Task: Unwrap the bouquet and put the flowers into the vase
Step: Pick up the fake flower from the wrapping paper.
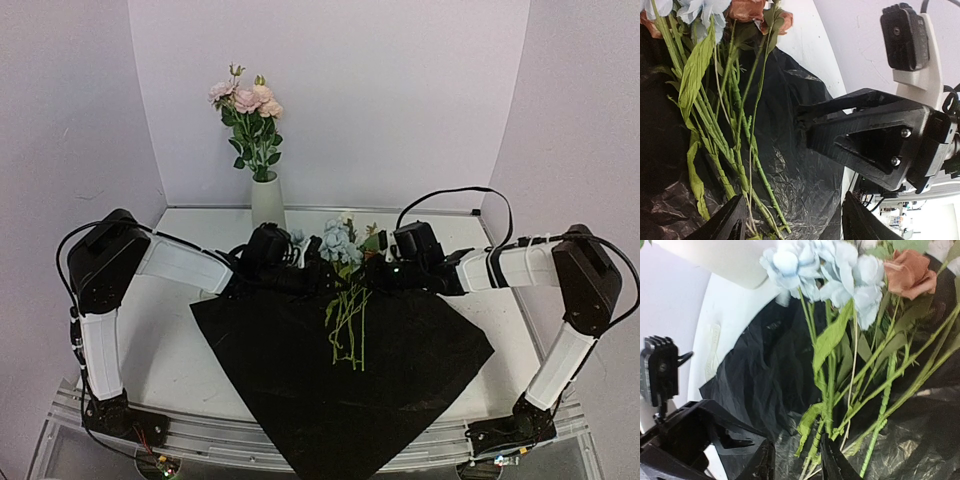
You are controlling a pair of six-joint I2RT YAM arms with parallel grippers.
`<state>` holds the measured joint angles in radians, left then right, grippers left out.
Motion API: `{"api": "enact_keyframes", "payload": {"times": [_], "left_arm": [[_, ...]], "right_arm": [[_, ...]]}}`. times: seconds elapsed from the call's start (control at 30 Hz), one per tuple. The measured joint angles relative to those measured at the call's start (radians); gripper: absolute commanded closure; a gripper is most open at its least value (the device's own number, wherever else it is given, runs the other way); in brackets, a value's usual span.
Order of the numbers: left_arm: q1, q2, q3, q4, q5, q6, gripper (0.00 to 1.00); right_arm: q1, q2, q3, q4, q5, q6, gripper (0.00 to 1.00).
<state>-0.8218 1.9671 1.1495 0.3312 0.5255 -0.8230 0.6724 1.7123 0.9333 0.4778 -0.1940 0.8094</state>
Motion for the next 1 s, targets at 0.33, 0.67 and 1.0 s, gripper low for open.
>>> {"api": "enact_keyframes", "payload": {"times": [0.33, 0.67, 1.0], "left_arm": [[-0.067, 0.005, 0.018, -0.210, -0.134, 0.065, 0.37], [-0.144, 0.029, 0.116, -0.431, -0.248, 0.148, 0.38], [-0.150, 0.086, 0.155, -0.493, -0.269, 0.152, 0.47]], "right_arm": [[0.000, -0.043, -0.117, 0.001, -0.005, -0.009, 0.67], [0.000, -0.091, -0.186, 0.031, -0.020, -0.020, 0.69], [0.025, -0.090, -0.229, 0.075, -0.069, -0.020, 0.67]]}}
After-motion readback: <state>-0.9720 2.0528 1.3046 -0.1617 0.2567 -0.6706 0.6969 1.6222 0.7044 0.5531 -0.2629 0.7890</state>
